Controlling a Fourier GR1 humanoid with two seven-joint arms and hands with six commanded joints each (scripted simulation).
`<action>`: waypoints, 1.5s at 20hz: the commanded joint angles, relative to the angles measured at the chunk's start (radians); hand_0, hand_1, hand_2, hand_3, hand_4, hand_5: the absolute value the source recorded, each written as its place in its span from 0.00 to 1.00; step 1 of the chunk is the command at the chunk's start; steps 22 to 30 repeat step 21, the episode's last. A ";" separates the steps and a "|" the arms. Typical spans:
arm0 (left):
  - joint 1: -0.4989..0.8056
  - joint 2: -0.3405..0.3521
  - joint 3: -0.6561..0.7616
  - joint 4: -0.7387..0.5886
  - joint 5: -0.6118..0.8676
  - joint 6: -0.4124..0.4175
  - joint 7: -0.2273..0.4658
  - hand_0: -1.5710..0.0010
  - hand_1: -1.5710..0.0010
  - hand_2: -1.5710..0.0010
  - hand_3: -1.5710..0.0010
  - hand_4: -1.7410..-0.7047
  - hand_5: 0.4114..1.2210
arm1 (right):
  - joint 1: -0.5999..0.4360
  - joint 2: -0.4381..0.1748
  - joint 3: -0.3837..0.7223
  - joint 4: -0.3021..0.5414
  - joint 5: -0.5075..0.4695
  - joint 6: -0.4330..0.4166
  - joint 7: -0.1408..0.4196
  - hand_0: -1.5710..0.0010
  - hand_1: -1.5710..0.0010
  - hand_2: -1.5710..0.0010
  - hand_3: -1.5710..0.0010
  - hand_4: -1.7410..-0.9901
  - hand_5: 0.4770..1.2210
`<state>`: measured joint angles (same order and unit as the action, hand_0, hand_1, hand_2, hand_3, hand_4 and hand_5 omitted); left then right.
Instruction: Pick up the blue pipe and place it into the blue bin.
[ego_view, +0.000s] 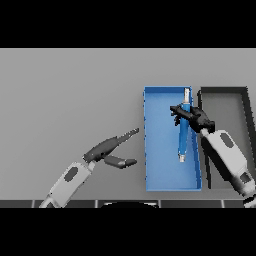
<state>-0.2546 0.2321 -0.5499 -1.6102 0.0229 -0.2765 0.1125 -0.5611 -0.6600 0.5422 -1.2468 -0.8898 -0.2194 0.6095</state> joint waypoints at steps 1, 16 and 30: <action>-0.003 0.002 0.005 0.002 -0.001 0.002 -0.011 1.00 1.00 1.00 1.00 0.88 0.08 | -0.016 -0.029 0.048 -0.004 -0.049 -0.019 0.000 0.62 0.64 0.65 0.79 0.58 0.95; 0.016 0.021 0.006 -0.027 -0.002 0.008 -0.017 1.00 1.00 1.00 1.00 0.88 0.07 | -0.069 -0.115 0.208 -0.070 0.063 0.055 -0.028 0.98 0.99 0.99 0.99 0.75 0.41; 0.011 0.027 0.010 0.000 -0.015 0.007 -0.025 1.00 1.00 1.00 1.00 0.88 0.08 | -0.082 -0.132 0.209 -0.071 0.070 0.084 -0.029 0.99 0.99 0.99 0.99 0.74 0.39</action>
